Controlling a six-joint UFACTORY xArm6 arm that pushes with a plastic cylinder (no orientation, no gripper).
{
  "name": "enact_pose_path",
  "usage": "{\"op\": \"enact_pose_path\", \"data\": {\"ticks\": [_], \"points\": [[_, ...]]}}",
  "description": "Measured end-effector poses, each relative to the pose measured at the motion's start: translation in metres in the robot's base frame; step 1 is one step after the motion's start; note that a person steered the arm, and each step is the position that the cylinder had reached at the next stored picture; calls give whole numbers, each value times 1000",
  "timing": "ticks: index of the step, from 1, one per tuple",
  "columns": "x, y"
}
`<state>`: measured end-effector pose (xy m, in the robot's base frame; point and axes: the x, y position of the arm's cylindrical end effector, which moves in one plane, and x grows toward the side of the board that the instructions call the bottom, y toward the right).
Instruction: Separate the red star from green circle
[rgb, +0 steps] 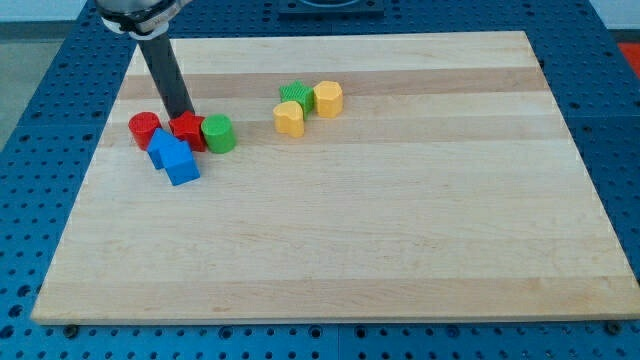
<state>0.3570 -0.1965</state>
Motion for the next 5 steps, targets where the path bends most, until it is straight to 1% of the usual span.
{"op": "enact_pose_path", "data": {"ticks": [1,4,5], "points": [[1,3],[34,10],[38,15]]}}
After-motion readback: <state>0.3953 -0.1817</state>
